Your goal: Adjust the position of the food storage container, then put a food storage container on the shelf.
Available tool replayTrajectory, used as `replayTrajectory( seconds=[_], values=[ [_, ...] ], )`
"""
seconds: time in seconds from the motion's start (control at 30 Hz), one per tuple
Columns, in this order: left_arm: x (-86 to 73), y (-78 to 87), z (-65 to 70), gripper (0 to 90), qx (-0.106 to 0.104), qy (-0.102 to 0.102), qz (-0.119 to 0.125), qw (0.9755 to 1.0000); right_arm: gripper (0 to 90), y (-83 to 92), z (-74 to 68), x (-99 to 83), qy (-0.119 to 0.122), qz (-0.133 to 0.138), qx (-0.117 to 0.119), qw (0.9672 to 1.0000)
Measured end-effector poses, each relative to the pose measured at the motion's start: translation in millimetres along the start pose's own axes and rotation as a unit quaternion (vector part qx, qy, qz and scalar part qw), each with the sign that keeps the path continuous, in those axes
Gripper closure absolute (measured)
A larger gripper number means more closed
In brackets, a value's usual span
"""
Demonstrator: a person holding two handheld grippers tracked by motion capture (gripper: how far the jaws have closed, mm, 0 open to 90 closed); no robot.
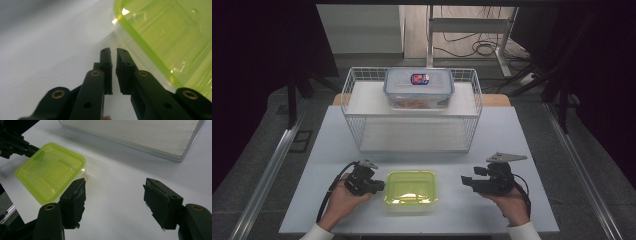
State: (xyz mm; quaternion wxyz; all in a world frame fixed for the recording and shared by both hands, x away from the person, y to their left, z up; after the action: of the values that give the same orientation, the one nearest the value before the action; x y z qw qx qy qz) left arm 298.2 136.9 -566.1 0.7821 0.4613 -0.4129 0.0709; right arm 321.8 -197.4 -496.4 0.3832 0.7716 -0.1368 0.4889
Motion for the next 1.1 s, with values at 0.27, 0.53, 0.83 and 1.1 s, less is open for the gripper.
replayTrajectory(
  seconds=[0.27,0.53,0.83,1.1],
  values=[
    [14.4,31.6,-11.9,35.6,0.026,0.045,0.073,0.9960,32.5,-2.9,0.1,-3.0,-0.011,-0.004,0.008,0.9999],
    [18.1,41.4,-5.5,22.9,-0.018,0.055,0.081,0.9950,28.1,-11.0,-9.5,-5.1,-0.042,0.006,0.042,0.9982],
    [19.5,37.9,2.5,20.0,-0.025,0.061,0.088,0.9939,24.1,-23.5,-24.6,-12.4,-0.033,-0.007,0.055,0.9979],
    [16.9,29.7,7.8,21.1,-0.047,0.079,0.097,0.9911,24.5,-30.3,-31.3,-16.6,-0.040,-0.009,0.070,0.9967]
  ],
)
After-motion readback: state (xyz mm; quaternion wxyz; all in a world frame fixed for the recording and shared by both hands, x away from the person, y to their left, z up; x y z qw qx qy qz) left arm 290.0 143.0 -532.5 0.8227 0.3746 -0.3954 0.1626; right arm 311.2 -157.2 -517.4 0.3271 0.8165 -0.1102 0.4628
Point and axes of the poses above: each handheld gripper's, and its own axes: y roughly backward along the jaws, x roughly out of its top, z roughly to its right, the point moved 7 cm from there along -y, roughly forward along the jaws, and after that the axes turned 14 degrees about z, right-handed, at the moved point
